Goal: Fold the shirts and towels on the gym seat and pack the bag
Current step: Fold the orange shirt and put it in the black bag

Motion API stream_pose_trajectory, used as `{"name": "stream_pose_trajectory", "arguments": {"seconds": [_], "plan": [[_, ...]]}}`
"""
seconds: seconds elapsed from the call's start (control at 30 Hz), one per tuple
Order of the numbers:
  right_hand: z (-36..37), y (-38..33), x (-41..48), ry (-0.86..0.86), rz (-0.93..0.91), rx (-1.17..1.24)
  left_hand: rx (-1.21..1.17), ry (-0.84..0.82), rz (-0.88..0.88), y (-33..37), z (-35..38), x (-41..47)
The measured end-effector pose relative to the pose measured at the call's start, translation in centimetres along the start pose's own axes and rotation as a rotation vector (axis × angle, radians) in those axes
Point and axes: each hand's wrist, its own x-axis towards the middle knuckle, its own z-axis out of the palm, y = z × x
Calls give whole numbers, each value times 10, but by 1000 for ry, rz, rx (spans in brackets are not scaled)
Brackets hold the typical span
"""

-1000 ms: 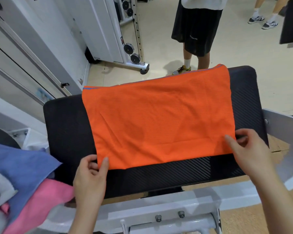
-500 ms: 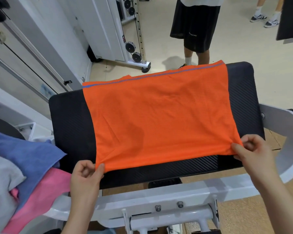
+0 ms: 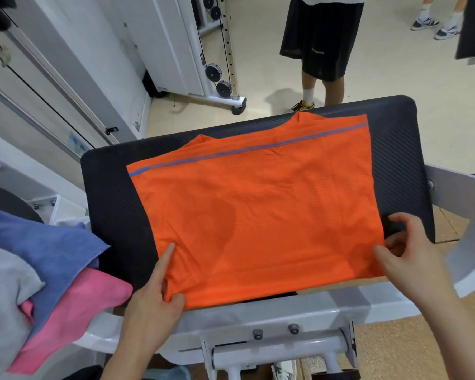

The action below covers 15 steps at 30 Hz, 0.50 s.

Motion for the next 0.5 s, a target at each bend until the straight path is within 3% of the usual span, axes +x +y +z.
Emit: {"name": "stream_pose_trajectory", "arguments": {"seconds": [0.13, 0.23, 0.4, 0.5], "plan": [[13, -30, 20, 291, -358, -175, 129, -69, -20, 7, 0, 0], [38, -75, 43, 270, -613, -249, 235, -90, -13, 7, 1, -1], [77, -116, 71, 160, -618, -439, 475, -67, 0, 15, -14, 2], [85, -113, 77, 196, -612, -470, 613, 216, 169, 29, -22, 22]]}}
